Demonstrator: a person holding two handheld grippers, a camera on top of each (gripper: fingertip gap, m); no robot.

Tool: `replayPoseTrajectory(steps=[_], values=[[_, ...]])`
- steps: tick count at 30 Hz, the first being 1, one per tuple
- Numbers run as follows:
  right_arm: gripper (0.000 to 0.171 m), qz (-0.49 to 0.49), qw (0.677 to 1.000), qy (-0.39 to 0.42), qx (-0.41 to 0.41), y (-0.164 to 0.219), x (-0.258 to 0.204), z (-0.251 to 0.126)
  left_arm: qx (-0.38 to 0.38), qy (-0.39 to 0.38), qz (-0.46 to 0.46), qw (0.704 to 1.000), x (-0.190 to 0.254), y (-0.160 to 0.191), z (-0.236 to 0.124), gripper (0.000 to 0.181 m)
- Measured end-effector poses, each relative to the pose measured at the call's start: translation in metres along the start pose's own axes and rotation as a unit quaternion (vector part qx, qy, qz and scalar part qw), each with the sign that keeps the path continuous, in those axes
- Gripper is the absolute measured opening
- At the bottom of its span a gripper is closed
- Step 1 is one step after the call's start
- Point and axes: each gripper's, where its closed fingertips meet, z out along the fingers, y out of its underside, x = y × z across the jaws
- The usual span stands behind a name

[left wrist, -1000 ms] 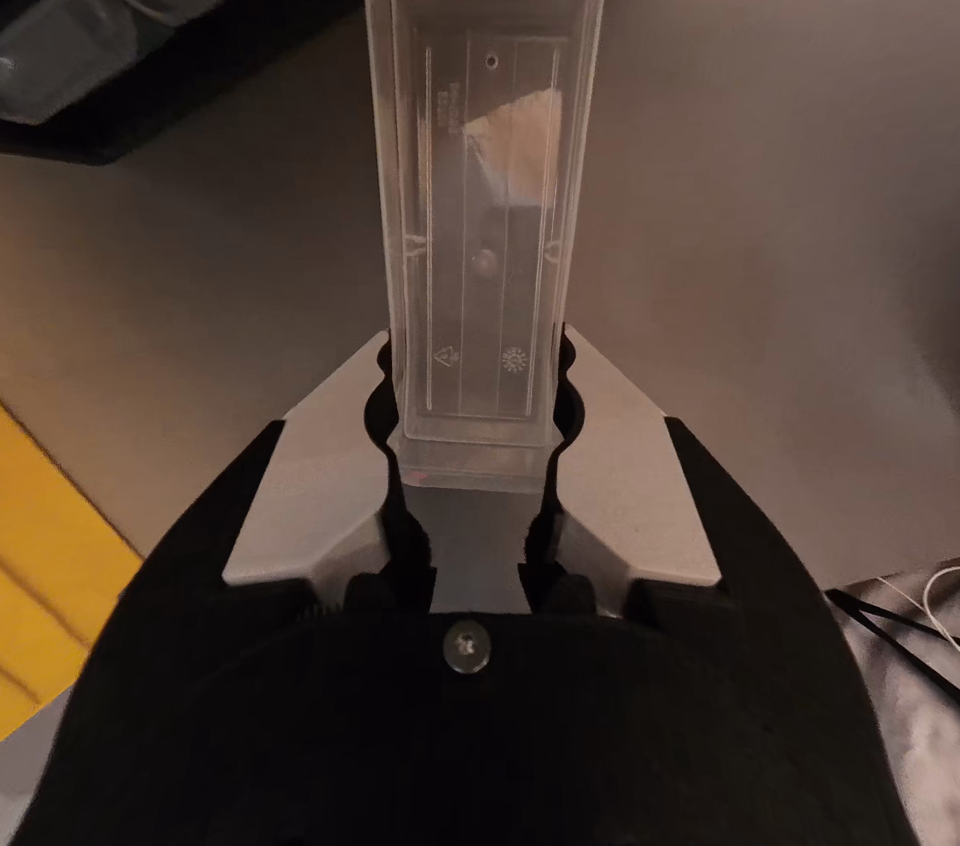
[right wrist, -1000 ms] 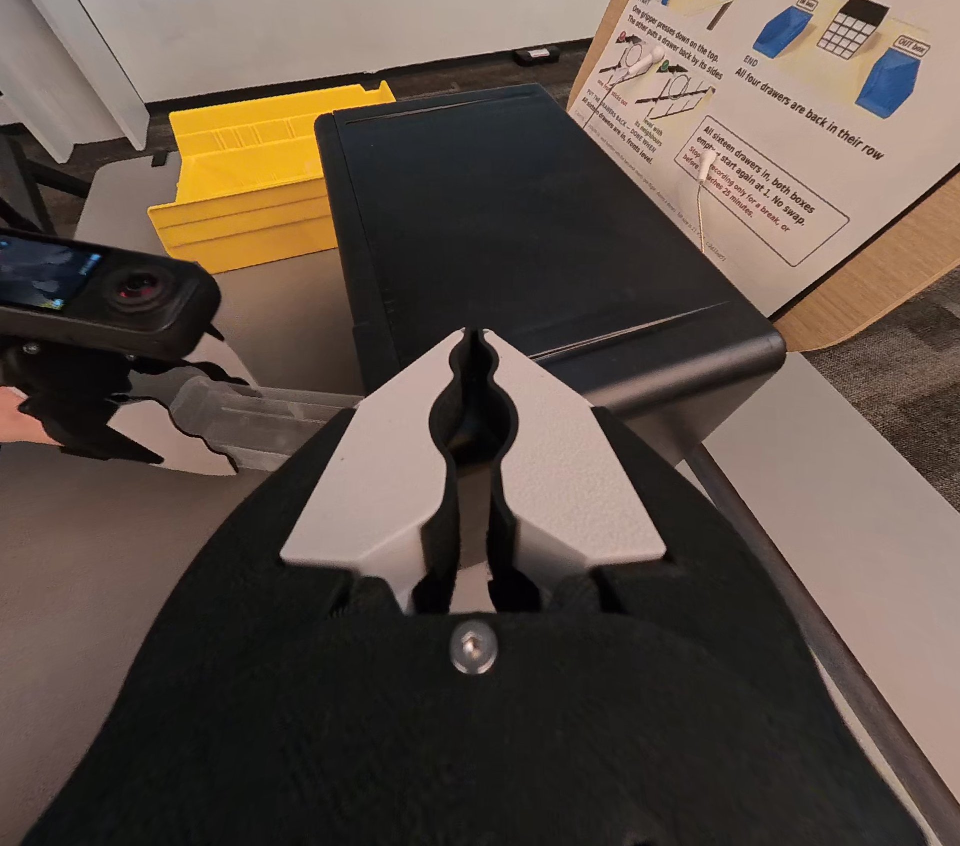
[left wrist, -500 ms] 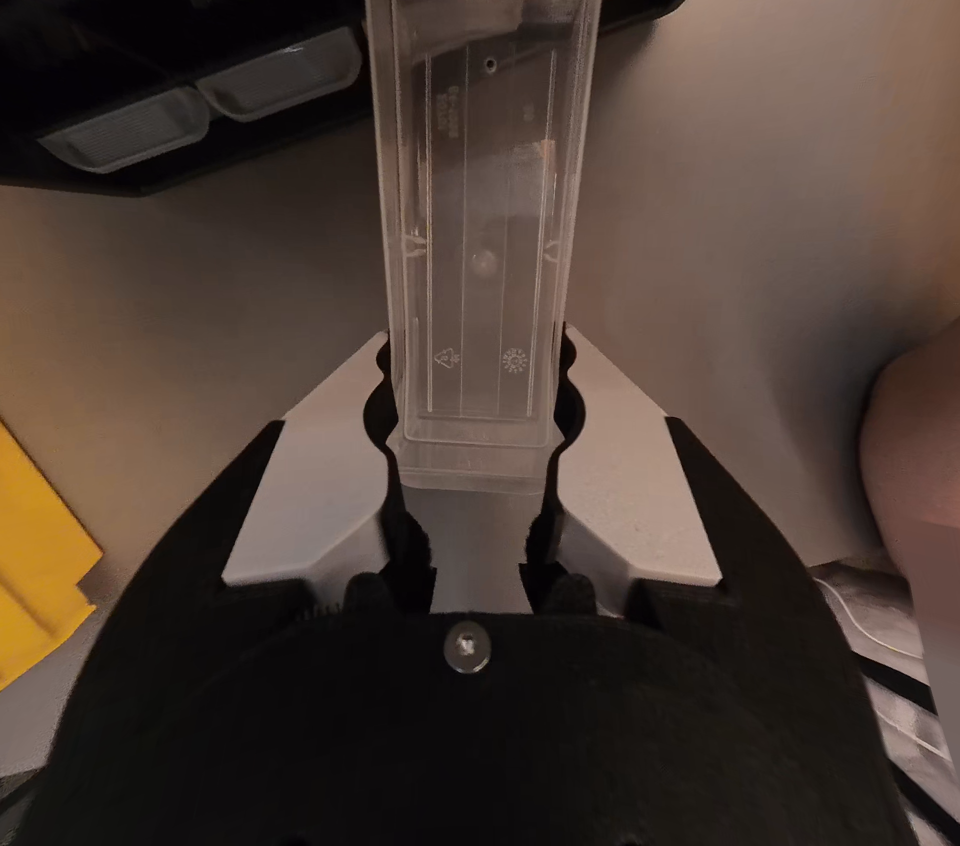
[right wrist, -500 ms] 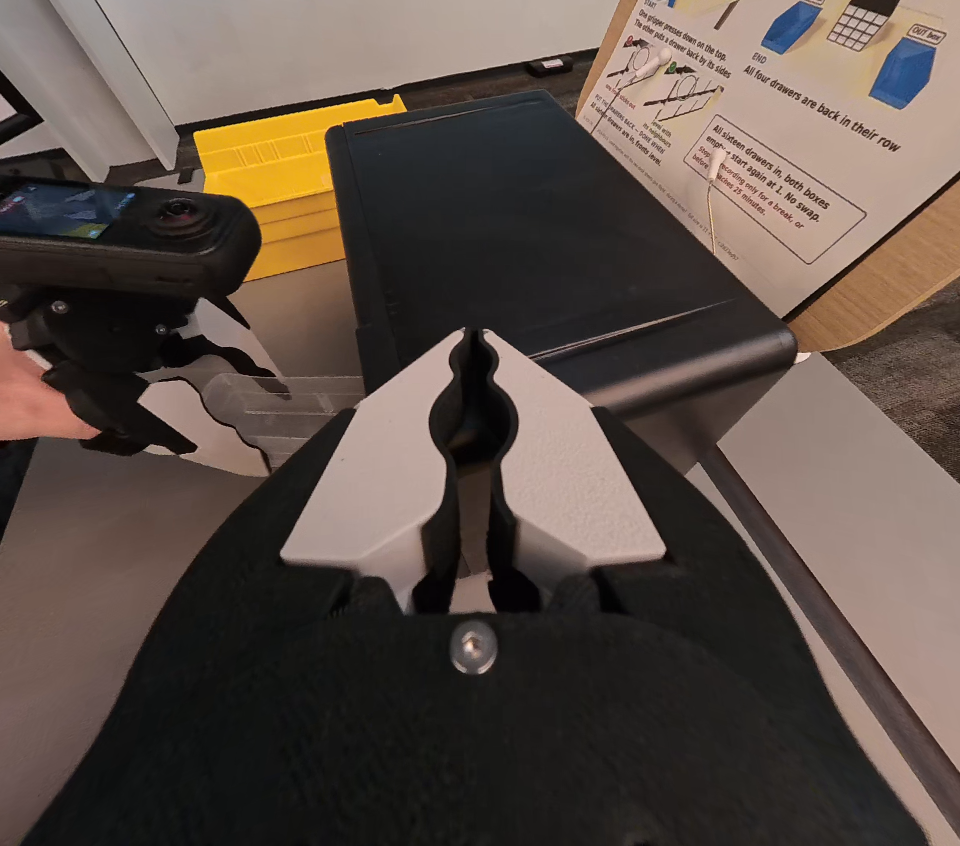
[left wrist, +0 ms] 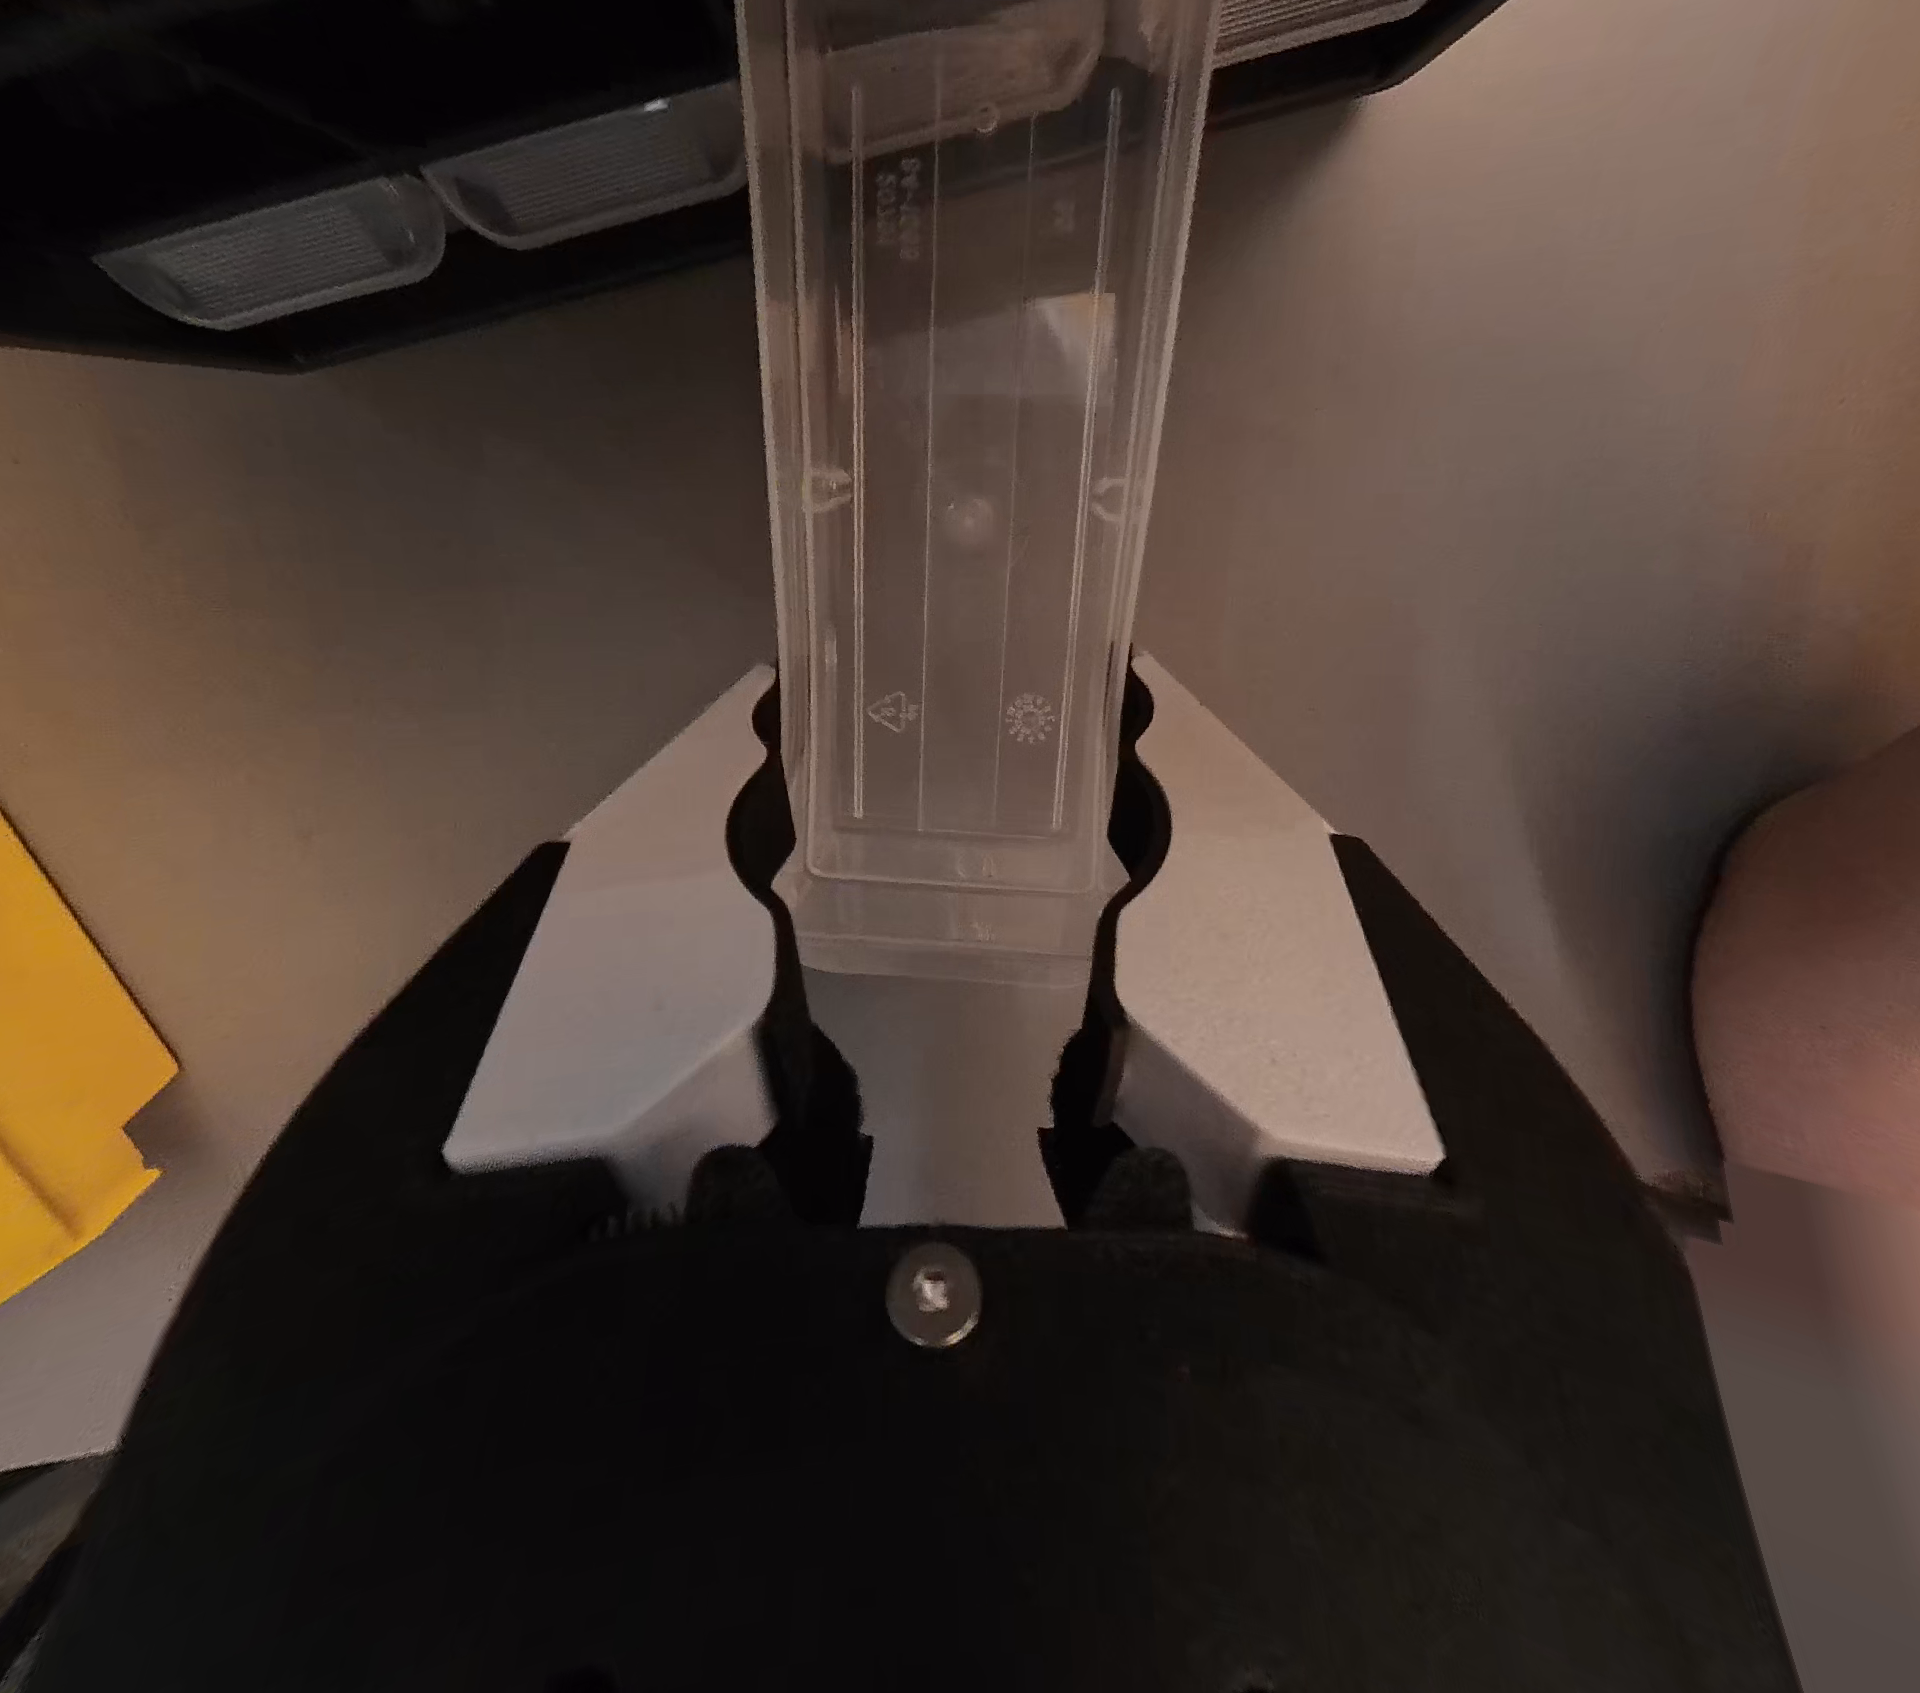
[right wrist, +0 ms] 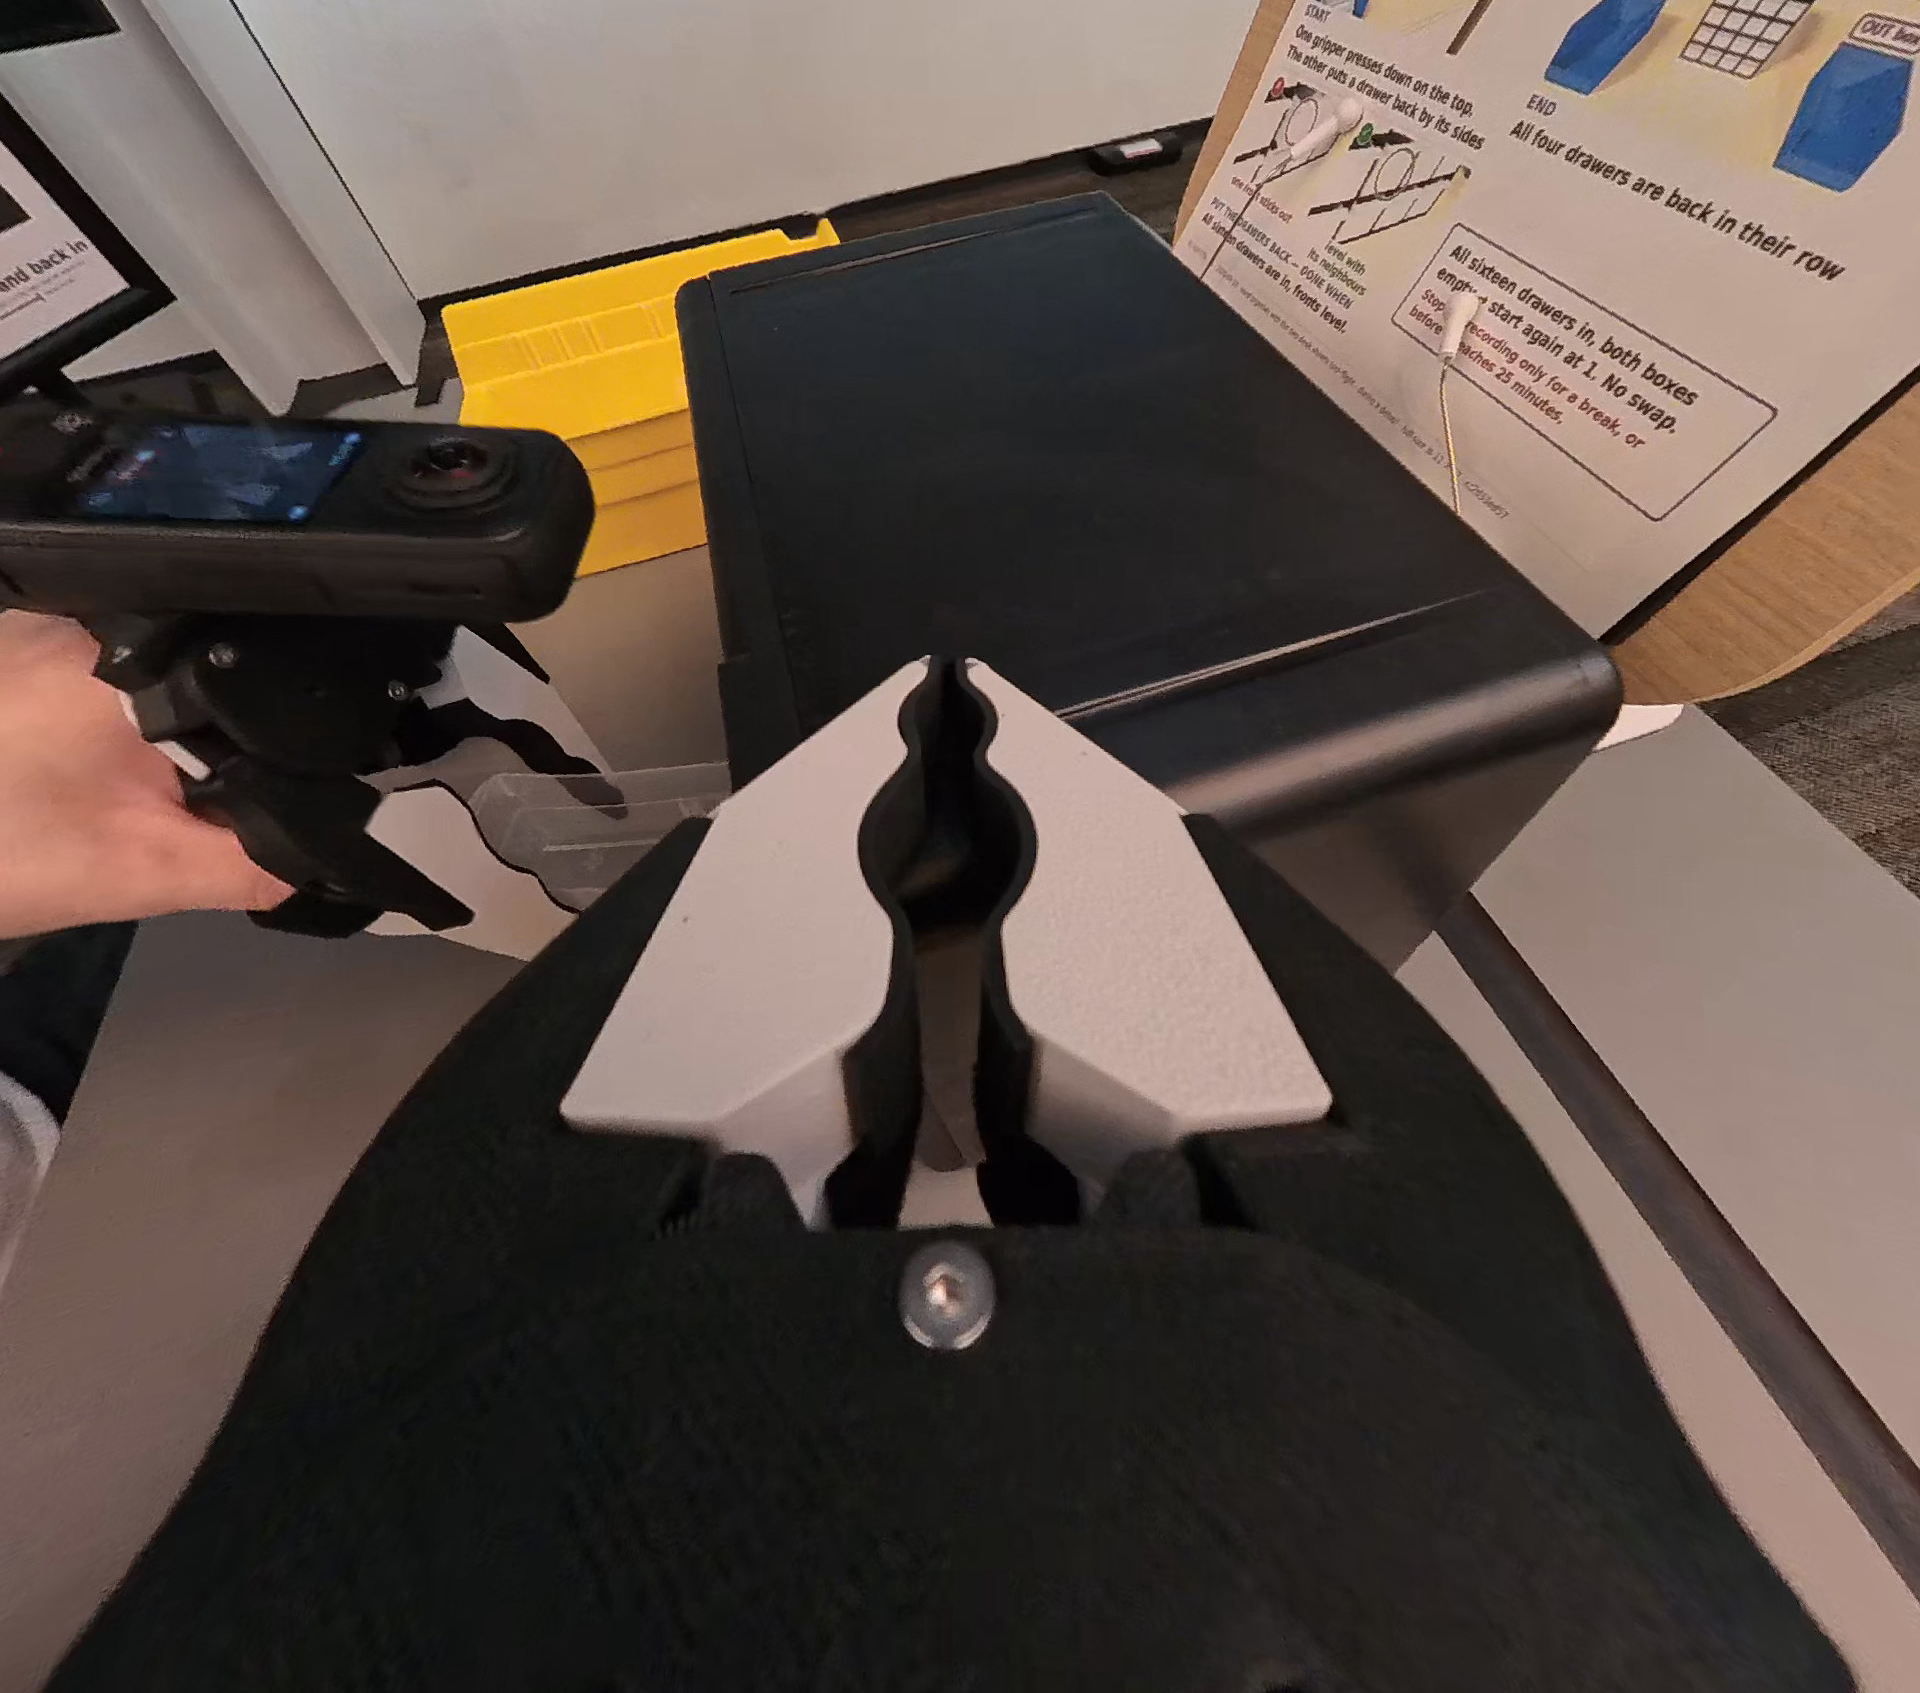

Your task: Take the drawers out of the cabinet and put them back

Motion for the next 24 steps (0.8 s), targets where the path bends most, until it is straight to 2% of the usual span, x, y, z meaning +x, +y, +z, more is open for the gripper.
replayPoseTrajectory(steps=[13,20,24], values=[[0.000,0.005,1.000,-0.002,0.006,0.000,0.000,-0.001,-0.005,0.040,-0.055,0.998,0.006,0.001,0.001,0.060],[0.000,0.014,1.000,-0.010,0.014,0.000,0.000,-0.001,-0.071,-0.018,-0.024,0.997,0.009,0.006,0.000,0.060],[0.000,0.018,1.000,-0.014,0.017,0.000,0.000,-0.001,-0.067,-0.029,-0.018,0.997,0.013,-0.002,-0.006,0.059]])
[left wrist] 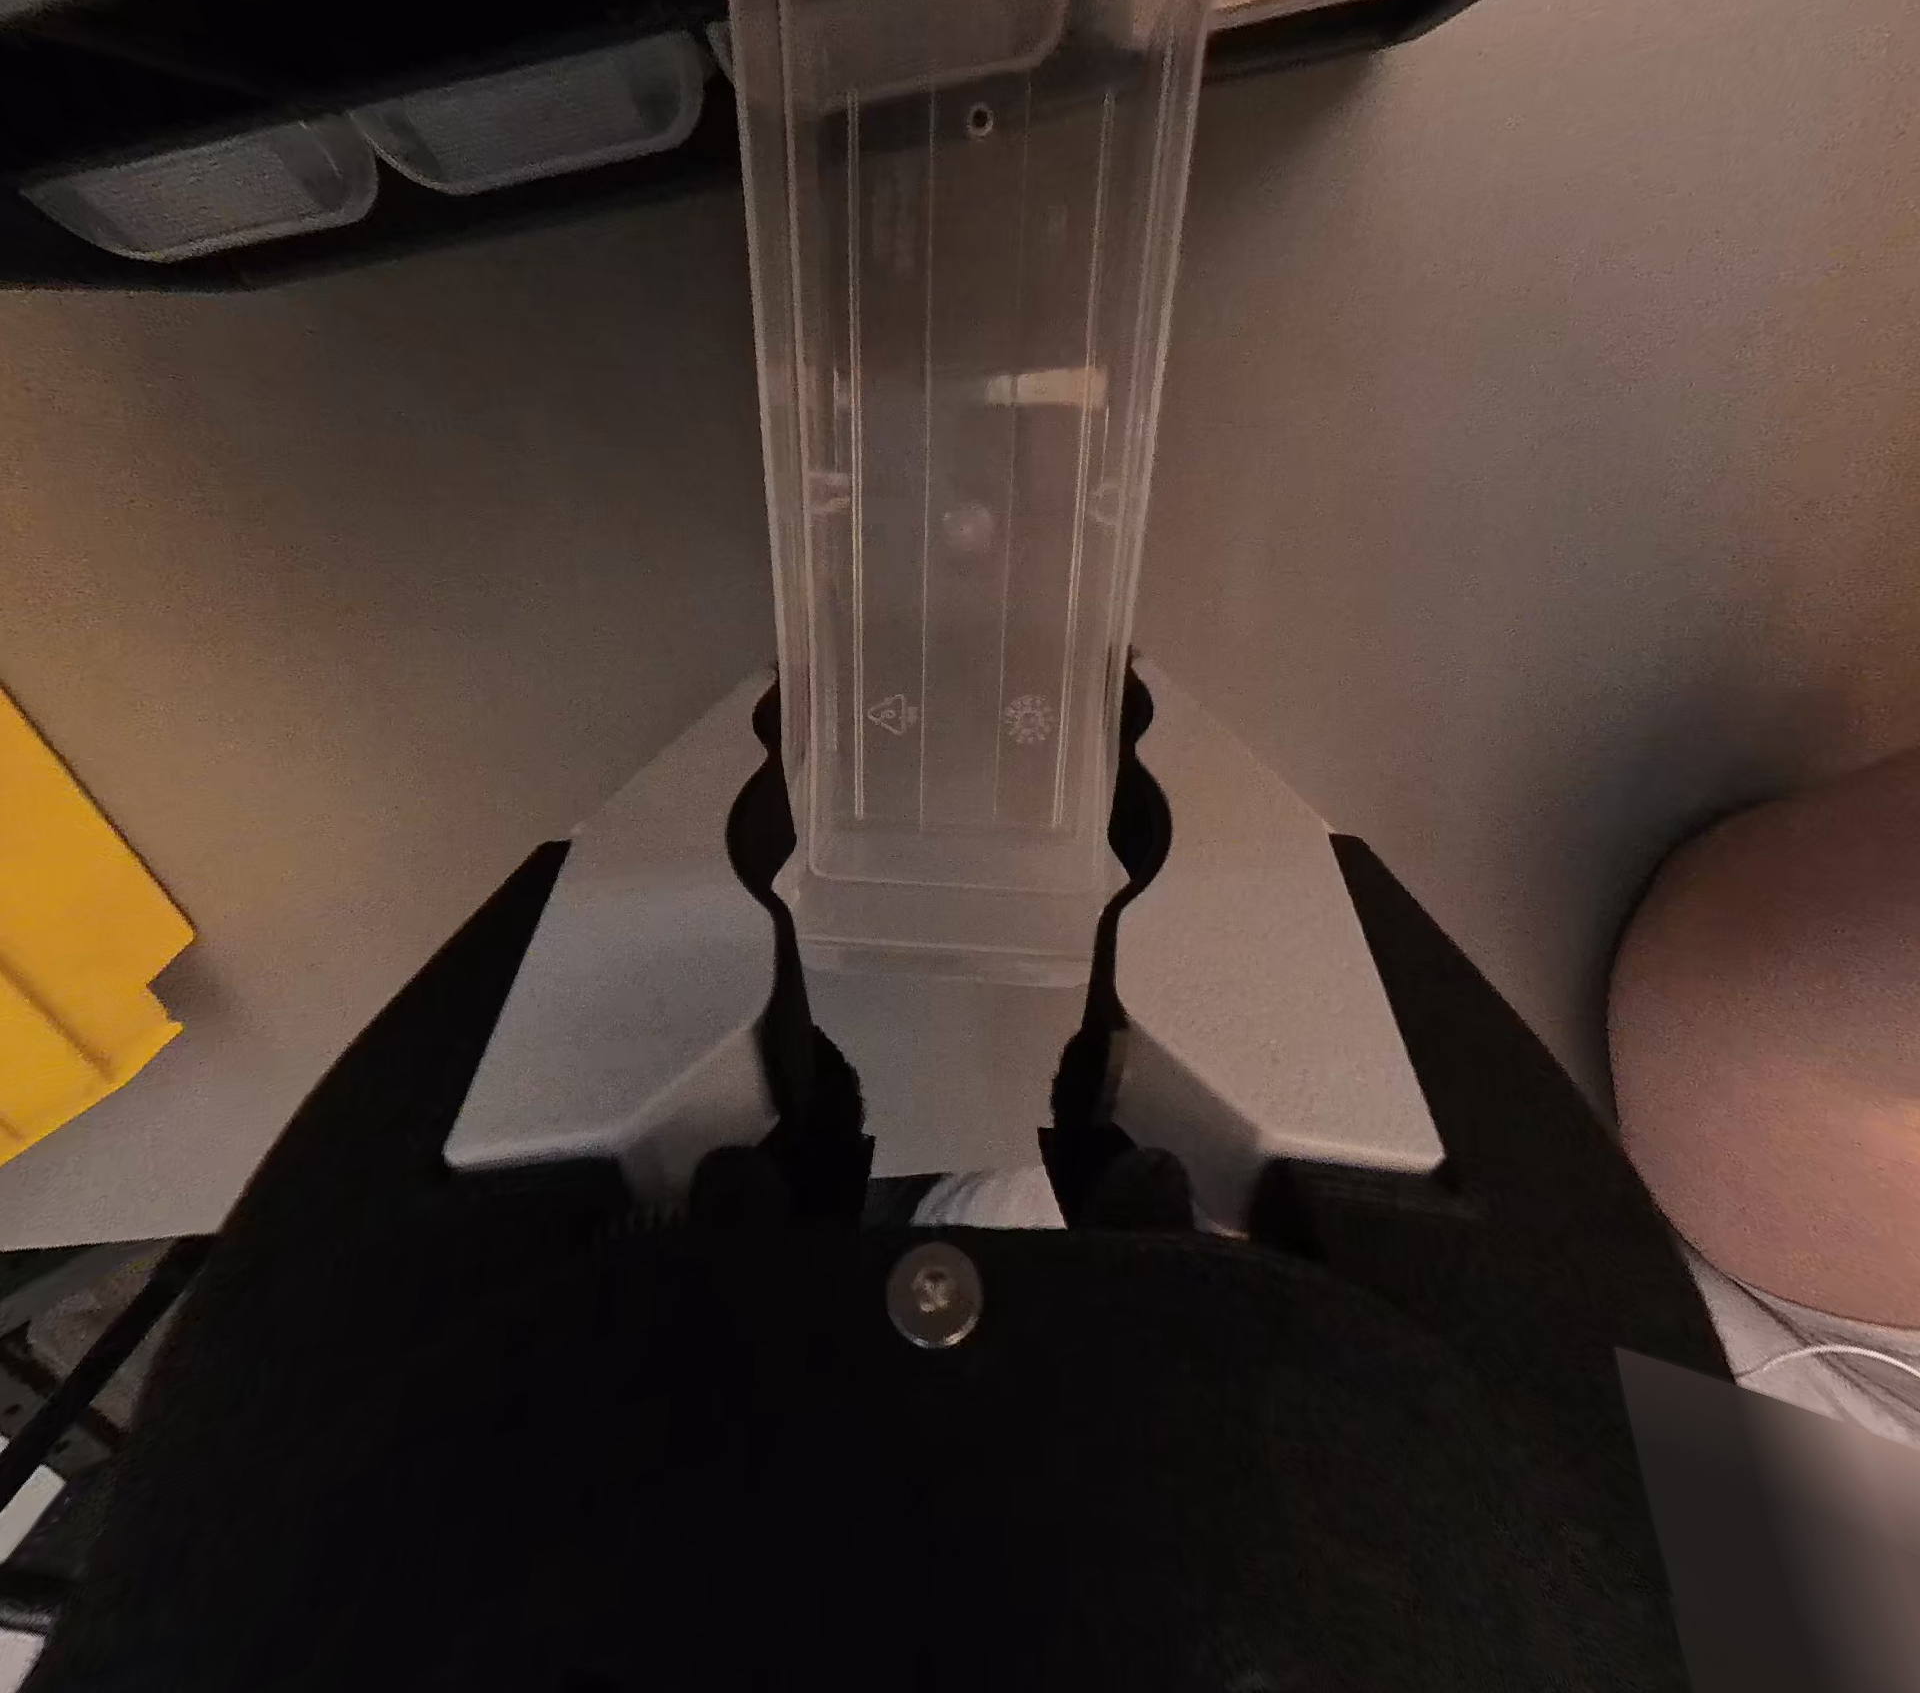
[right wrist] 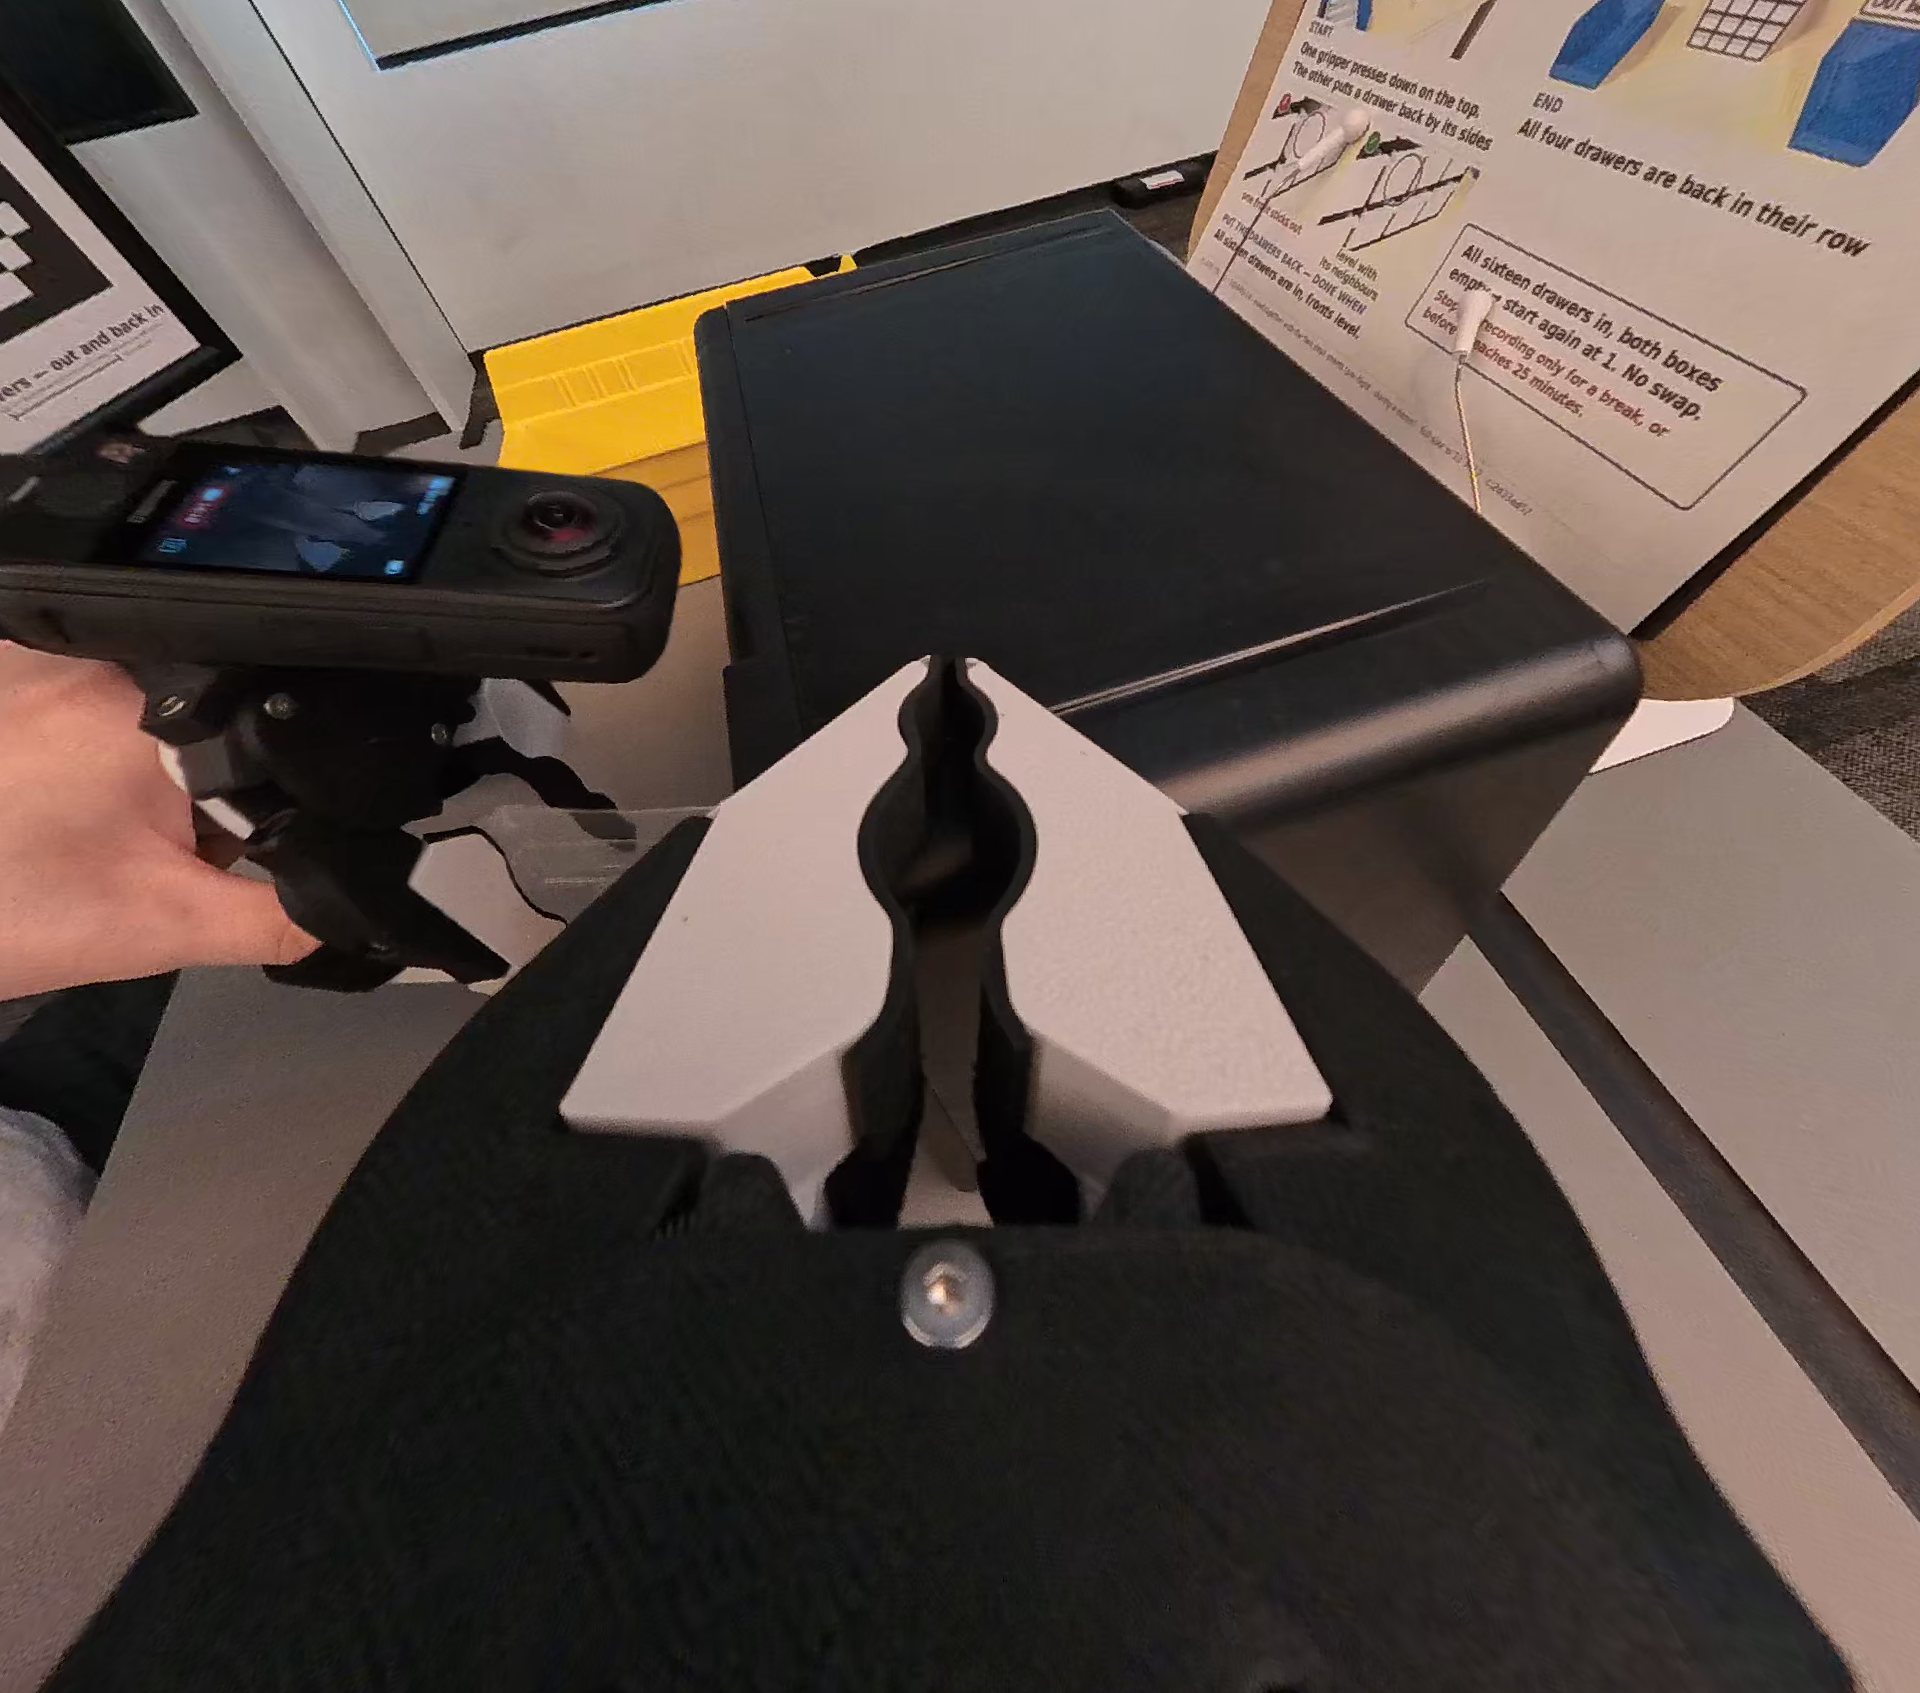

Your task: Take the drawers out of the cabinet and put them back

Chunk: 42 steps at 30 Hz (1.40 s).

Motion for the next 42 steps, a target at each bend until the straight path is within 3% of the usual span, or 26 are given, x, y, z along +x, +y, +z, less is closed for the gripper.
replayPoseTrajectory(steps=[12,22,33,38,40,42], values=[[0.000,0.005,1.000,-0.009,0.004,0.000,0.000,0.000,0.044,0.003,-0.018,0.999,-0.011,-0.012,-0.018,0.060],[0.000,0.007,1.000,-0.011,0.007,0.000,0.000,0.000,0.059,0.004,-0.022,0.998,-0.010,-0.030,0.011,0.060],[0.000,0.014,1.000,-0.020,0.012,0.000,0.000,0.000,0.178,0.002,0.006,0.984,-0.004,-0.070,0.007,0.064],[0.000,0.017,0.999,-0.025,0.015,0.000,0.000,0.000,0.272,0.000,0.070,0.960,0.007,-0.074,-0.009,0.084],[0.000,0.018,0.999,-0.027,0.016,0.000,0.000,0.000,0.321,-0.032,0.132,0.937,0.011,-0.073,-0.027,0.100],[0.000,0.021,0.999,-0.029,0.017,0.000,0.000,0.000,0.379,-0.095,0.218,0.894,0.013,-0.067,-0.049,0.093]])
